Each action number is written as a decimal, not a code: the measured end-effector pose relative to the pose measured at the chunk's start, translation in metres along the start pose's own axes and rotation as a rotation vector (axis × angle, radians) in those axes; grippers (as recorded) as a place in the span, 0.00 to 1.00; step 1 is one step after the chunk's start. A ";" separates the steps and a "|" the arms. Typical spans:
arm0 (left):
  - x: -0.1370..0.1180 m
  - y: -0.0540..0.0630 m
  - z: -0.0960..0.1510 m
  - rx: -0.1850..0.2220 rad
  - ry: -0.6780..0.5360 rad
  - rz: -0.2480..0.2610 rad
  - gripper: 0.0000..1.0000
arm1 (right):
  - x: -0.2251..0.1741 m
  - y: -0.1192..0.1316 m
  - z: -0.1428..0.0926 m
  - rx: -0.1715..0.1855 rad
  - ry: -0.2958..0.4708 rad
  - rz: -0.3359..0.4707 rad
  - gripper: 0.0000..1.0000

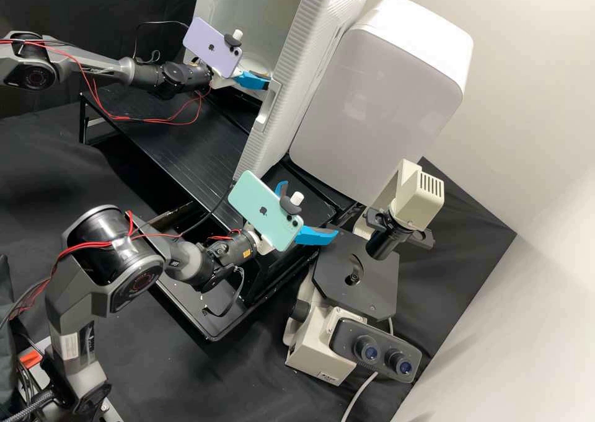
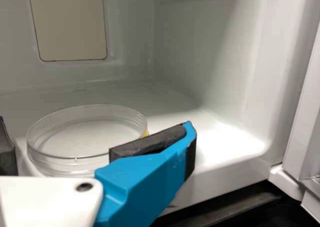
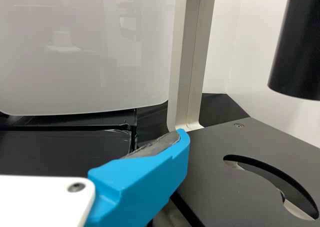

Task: Take the petri dish out of the incubator

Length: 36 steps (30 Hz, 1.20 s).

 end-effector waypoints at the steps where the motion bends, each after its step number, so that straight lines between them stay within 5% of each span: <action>1: 0.000 0.000 0.000 -0.003 -0.001 0.001 0.00 | 0.000 0.000 0.000 0.000 0.000 0.000 1.00; 36: 0.000 0.000 0.000 0.003 -0.014 -0.001 0.00 | 0.000 0.000 0.000 0.000 0.000 0.000 1.00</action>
